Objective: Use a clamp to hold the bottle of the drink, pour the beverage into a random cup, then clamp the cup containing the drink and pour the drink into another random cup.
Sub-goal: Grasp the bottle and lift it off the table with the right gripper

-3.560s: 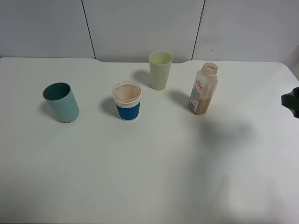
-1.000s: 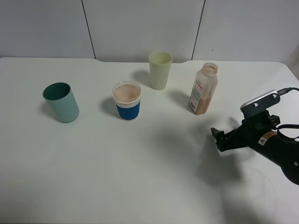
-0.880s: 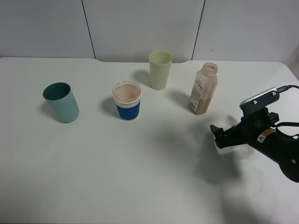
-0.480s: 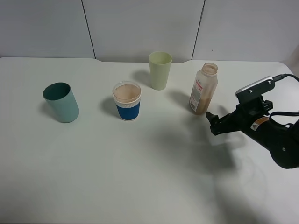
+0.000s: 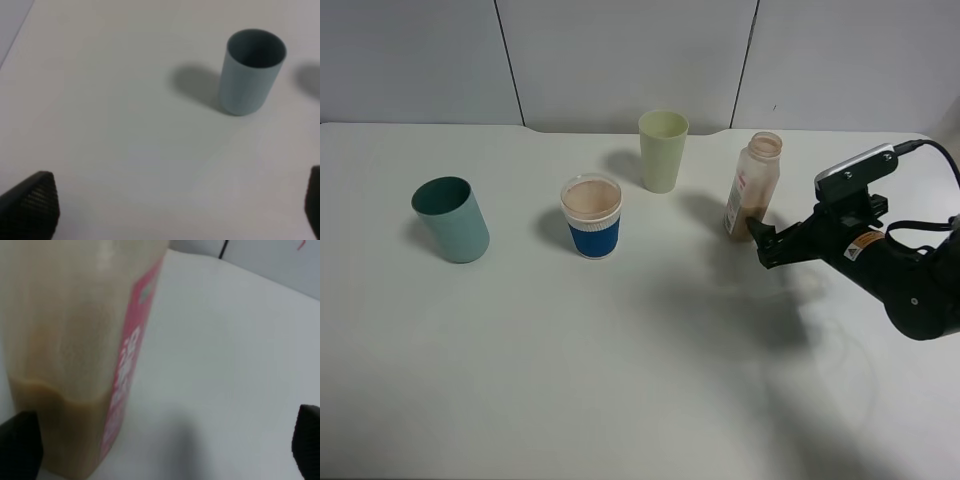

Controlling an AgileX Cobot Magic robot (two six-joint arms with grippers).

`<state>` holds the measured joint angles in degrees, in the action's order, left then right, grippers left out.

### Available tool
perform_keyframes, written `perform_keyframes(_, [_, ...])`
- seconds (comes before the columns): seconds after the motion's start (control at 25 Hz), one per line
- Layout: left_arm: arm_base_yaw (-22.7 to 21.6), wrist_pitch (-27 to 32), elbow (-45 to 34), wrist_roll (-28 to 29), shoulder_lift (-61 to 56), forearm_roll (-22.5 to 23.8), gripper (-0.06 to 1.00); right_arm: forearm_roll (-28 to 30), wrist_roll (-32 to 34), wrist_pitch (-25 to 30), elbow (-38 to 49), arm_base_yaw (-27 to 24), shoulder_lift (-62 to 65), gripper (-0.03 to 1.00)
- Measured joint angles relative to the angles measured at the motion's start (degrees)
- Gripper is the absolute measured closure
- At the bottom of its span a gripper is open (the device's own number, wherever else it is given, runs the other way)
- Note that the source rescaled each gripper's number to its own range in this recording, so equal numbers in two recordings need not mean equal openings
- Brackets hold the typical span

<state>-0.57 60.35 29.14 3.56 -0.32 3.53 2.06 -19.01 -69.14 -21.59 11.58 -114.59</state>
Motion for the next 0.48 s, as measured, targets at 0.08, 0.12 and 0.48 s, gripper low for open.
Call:
perform_keyframes(0.08, [0.0,0.0,0.0,0.0,0.0,0.0,-0.06,0.7,0.89,0.0,-0.56,0.0,0.0,-0.03])
perform_keyframes(0.12, [0.0,0.0,0.0,0.0,0.0,0.0,-0.06,0.92,1.19,0.0,-0.73,0.0,0.0,-0.03])
perform_keyframes(0.48, [0.0,0.0,0.0,0.0,0.0,0.0,-0.06,3.5,6.97,0.0,-0.78,1.12,0.0,-0.03])
